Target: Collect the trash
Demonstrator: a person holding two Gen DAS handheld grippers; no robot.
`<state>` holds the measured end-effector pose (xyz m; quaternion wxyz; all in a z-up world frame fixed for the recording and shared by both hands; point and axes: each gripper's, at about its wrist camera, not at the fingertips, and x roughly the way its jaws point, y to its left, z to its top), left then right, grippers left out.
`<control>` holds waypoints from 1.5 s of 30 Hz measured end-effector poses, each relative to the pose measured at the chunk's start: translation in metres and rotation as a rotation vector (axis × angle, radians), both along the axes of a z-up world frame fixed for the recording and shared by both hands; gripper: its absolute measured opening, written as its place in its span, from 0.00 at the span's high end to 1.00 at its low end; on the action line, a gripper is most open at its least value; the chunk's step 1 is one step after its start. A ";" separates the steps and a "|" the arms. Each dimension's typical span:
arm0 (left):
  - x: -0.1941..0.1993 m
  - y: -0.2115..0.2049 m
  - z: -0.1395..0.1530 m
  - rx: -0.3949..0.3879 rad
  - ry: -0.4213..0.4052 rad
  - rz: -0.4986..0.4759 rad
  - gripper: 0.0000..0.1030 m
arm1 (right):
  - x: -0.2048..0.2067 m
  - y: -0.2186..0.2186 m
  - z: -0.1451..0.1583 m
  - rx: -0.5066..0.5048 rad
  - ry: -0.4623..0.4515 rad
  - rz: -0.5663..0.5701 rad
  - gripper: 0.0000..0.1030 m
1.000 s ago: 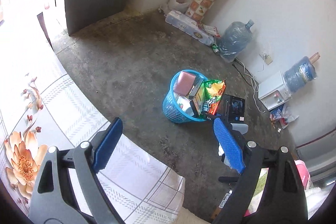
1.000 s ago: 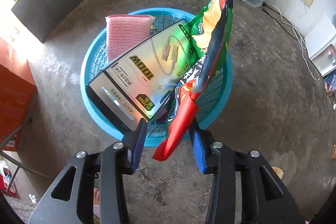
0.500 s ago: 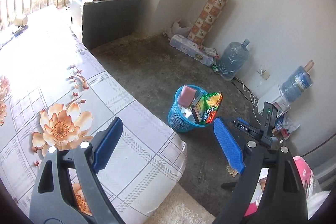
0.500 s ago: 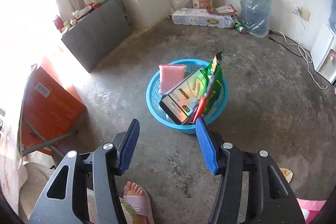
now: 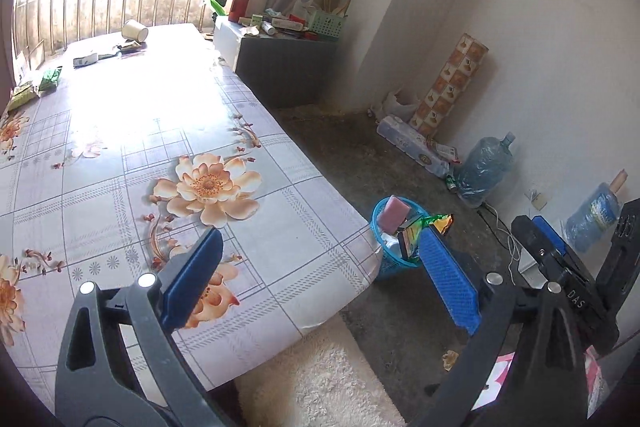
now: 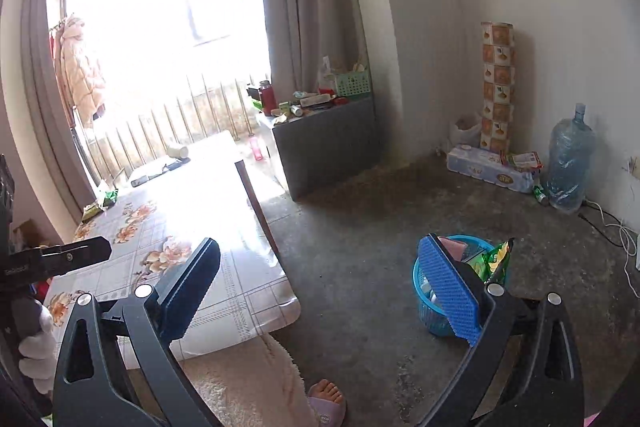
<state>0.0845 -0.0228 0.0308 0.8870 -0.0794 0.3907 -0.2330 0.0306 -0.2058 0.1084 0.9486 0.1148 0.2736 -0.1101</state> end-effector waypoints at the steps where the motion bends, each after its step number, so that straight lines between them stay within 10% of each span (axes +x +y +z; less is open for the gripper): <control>1: -0.003 0.005 -0.002 0.017 -0.008 0.022 0.08 | -0.001 0.010 0.003 -0.002 -0.006 0.022 0.06; 6: -0.017 0.013 -0.014 0.170 -0.063 0.127 0.08 | 0.002 0.052 0.004 -0.048 0.041 0.084 0.06; 26: -0.002 0.025 -0.059 0.202 0.127 0.210 0.08 | 0.037 0.082 -0.028 -0.159 0.265 0.096 0.06; 45: 0.003 0.015 -0.067 0.253 0.197 0.295 0.08 | 0.039 0.034 -0.045 -0.060 0.310 0.007 0.06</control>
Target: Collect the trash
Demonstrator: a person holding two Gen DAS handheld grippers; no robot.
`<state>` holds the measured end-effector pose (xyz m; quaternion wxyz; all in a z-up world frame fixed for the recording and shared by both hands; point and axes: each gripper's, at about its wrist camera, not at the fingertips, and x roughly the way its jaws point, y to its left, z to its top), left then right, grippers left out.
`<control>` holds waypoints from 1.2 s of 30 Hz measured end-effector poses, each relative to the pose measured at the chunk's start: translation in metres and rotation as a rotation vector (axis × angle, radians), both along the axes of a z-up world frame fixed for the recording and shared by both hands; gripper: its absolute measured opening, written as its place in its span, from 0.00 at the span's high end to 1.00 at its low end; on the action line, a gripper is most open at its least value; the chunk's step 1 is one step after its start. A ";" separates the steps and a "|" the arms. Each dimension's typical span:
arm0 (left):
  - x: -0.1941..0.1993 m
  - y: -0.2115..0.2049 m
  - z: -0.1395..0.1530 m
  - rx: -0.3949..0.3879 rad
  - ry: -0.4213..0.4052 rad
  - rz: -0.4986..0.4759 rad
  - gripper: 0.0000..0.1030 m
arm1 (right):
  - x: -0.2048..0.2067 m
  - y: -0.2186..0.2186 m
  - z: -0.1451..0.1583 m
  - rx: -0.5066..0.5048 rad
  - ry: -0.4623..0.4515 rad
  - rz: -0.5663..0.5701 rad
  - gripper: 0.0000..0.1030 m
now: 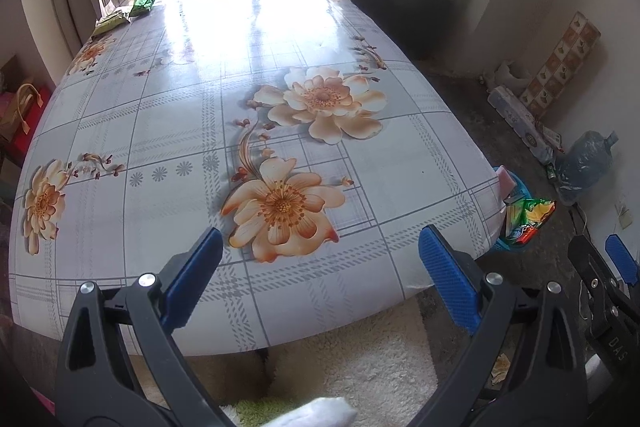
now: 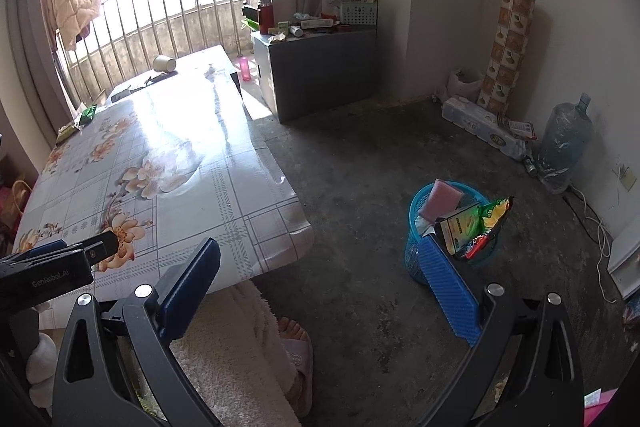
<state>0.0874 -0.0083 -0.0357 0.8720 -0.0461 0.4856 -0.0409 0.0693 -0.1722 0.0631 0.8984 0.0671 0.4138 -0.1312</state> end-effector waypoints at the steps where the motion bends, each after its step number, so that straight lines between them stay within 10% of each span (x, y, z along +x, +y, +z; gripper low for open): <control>1: 0.000 0.000 0.000 0.001 -0.001 0.002 0.08 | -0.001 -0.002 0.000 0.003 -0.001 -0.005 0.06; 36: -0.005 -0.002 0.007 -0.009 -0.004 0.002 0.08 | -0.003 -0.007 0.000 0.026 -0.016 0.010 0.06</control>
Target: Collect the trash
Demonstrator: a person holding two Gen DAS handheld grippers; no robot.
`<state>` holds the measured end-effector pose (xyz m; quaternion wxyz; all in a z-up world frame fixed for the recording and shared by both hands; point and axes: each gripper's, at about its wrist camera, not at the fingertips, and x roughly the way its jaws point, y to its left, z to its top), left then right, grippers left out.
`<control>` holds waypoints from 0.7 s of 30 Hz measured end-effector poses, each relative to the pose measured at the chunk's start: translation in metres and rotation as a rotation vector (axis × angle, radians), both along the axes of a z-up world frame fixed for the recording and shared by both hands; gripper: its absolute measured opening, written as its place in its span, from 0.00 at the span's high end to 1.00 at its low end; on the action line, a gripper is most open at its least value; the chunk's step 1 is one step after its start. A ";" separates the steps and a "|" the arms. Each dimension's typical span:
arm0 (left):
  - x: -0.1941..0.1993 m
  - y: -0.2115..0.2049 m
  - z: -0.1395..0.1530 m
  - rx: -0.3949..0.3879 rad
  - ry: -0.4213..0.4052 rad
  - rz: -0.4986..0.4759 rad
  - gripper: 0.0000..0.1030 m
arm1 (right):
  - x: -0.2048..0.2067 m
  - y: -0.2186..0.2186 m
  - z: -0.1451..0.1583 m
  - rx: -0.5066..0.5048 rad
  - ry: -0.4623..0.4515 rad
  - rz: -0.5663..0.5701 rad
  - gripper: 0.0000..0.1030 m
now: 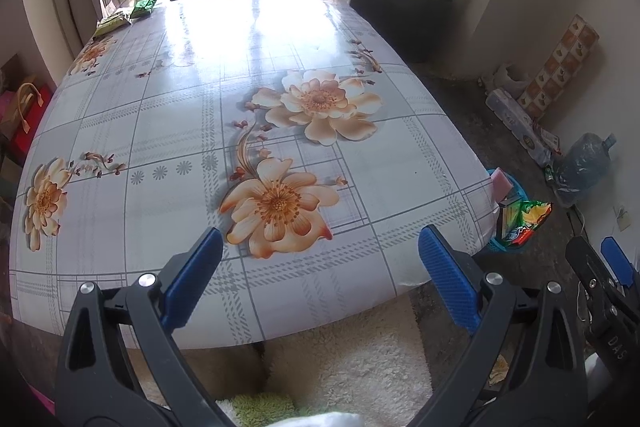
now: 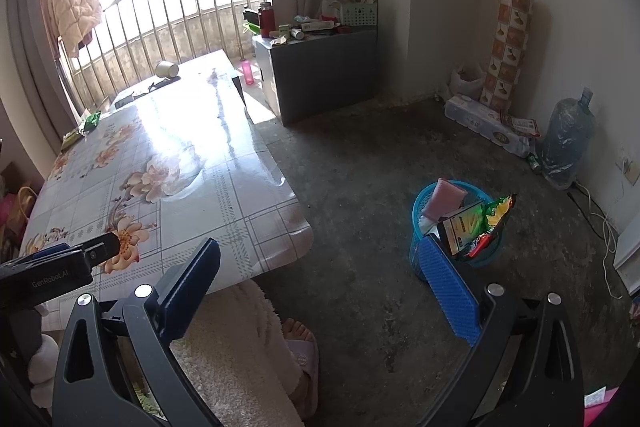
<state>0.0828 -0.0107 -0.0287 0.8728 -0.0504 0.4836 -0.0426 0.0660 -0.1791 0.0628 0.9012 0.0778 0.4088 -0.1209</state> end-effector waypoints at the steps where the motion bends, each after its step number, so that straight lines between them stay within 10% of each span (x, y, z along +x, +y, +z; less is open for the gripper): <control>1: 0.000 0.000 0.000 0.000 -0.001 -0.001 0.08 | 0.000 0.000 0.000 0.000 0.000 0.001 0.06; 21: 0.000 -0.004 0.000 0.004 0.004 -0.011 0.08 | 0.000 -0.001 0.000 0.005 0.001 0.002 0.06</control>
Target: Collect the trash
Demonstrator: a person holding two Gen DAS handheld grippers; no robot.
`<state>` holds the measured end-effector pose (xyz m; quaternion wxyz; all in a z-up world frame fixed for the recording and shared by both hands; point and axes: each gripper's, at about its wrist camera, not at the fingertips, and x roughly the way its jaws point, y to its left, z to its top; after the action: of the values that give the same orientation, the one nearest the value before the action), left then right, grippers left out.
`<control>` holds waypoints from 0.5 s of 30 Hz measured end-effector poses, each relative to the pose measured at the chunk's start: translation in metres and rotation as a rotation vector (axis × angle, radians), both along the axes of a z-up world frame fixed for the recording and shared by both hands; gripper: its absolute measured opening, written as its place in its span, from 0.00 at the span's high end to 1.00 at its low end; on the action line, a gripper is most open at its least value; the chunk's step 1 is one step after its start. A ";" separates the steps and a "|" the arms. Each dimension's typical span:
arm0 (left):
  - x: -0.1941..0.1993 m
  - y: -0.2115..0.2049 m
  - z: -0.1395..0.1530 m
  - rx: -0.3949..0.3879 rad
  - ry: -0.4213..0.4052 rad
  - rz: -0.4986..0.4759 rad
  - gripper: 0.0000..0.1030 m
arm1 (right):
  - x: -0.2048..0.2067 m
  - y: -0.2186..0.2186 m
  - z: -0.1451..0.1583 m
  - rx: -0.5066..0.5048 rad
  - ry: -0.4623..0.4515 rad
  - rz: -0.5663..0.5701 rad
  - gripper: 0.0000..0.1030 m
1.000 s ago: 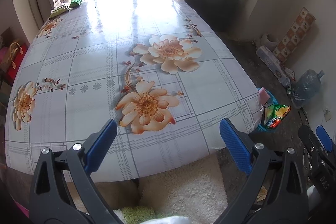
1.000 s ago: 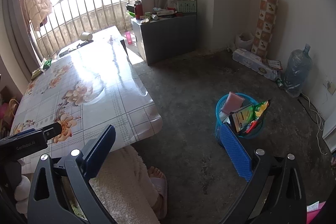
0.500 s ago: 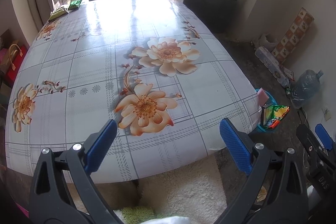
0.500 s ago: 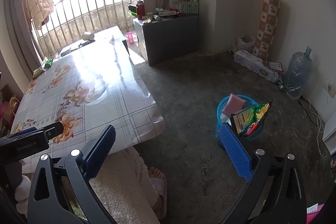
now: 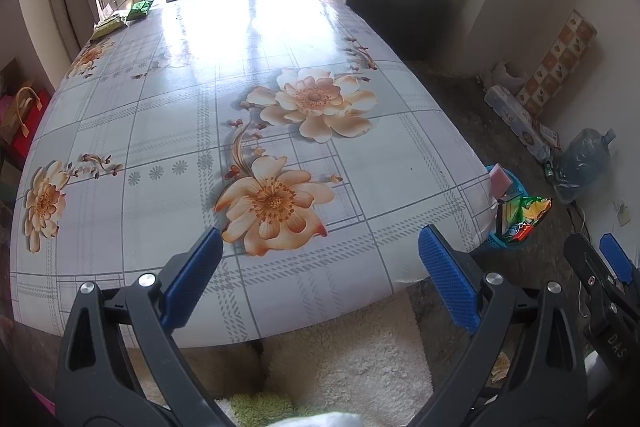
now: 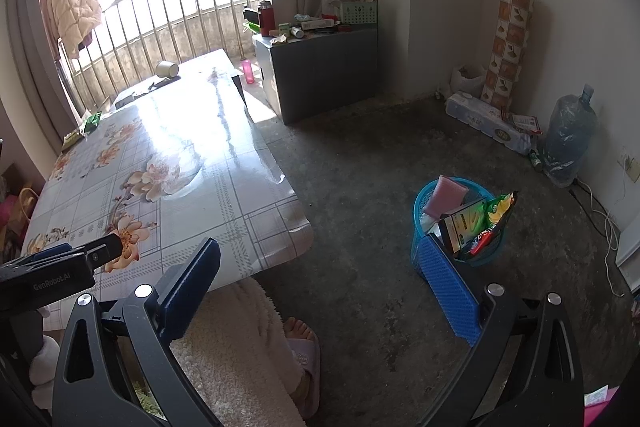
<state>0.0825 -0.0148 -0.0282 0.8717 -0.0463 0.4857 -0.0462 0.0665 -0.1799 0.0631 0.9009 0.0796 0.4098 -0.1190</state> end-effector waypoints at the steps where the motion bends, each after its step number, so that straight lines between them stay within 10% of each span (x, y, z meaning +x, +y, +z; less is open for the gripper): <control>1: 0.000 0.000 0.000 0.000 0.001 -0.001 0.08 | 0.000 0.000 0.000 0.000 -0.001 0.000 0.06; 15: -0.001 0.000 -0.002 -0.001 0.003 -0.006 0.08 | -0.002 0.002 -0.001 0.006 0.000 -0.004 0.06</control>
<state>0.0818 -0.0147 -0.0305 0.8709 -0.0452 0.4870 -0.0490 0.0643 -0.1775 0.0623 0.9003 0.0829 0.4102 -0.1196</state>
